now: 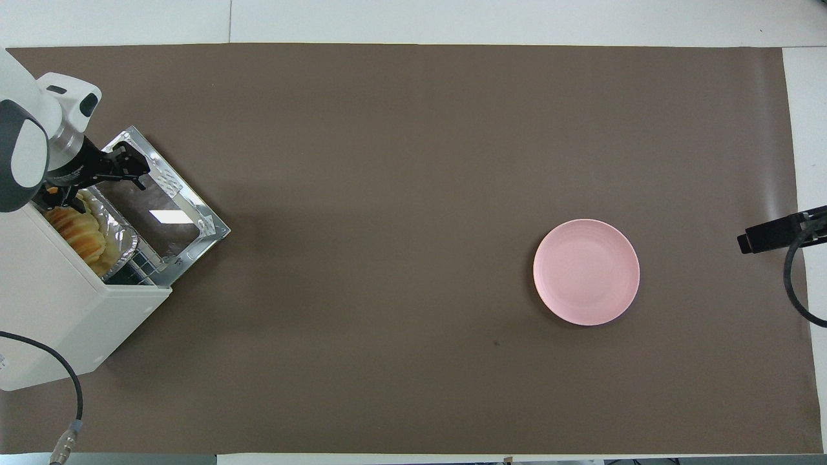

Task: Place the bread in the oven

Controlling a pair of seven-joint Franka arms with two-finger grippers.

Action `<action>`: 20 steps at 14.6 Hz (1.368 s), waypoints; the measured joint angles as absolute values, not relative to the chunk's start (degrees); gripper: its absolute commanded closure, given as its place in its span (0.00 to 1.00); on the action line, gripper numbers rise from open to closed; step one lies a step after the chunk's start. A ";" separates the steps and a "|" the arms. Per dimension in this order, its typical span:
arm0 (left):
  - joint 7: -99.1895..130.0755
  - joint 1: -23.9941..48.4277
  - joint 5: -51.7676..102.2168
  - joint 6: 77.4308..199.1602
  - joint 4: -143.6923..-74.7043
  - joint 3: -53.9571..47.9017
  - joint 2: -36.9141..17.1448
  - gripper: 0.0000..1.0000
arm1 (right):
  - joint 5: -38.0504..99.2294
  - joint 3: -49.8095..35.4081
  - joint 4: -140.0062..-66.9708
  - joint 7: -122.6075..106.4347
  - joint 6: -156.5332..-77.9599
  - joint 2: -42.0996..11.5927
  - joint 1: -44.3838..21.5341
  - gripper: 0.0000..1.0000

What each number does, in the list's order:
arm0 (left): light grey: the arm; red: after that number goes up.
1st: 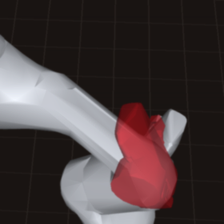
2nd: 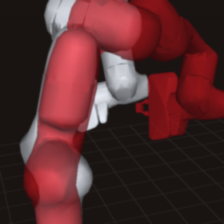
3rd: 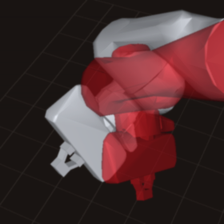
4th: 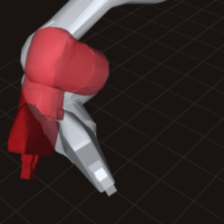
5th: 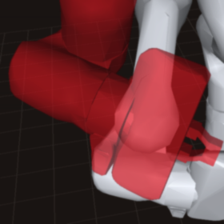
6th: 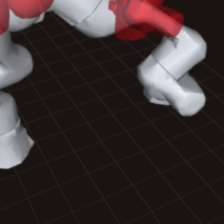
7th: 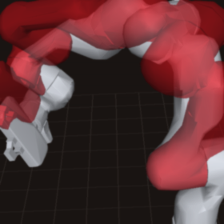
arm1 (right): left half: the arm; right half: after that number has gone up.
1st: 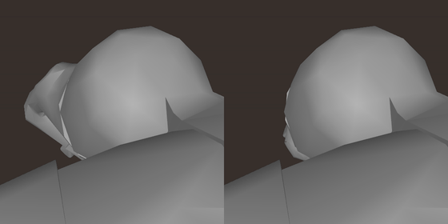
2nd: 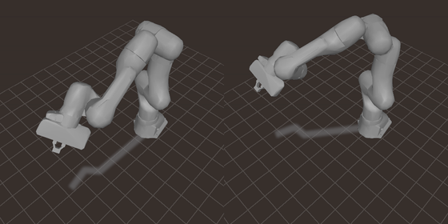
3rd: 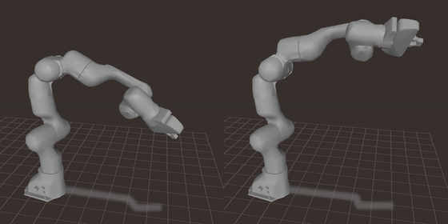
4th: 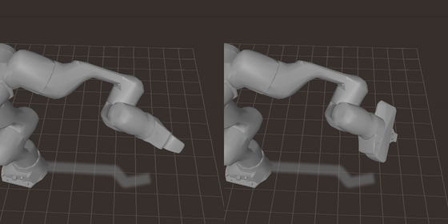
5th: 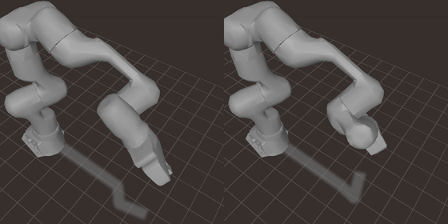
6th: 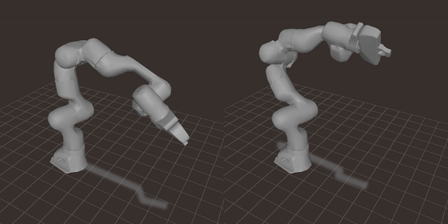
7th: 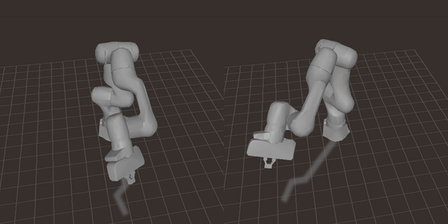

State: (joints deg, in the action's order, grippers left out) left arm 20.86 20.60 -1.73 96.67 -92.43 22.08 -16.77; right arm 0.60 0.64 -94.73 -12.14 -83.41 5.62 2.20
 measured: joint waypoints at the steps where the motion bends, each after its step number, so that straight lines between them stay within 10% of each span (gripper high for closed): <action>1: 19.27 20.61 -1.73 94.41 -91.90 22.12 -15.38 0.00 | 0.60 0.64 -94.73 -12.15 -83.41 5.62 2.20 0.00; 20: -1.87 8.72 -1.62 77.60 -92.34 5.15 -1.66 0.00 | 0.60 0.64 -94.73 -12.14 -83.41 5.62 2.20 0.00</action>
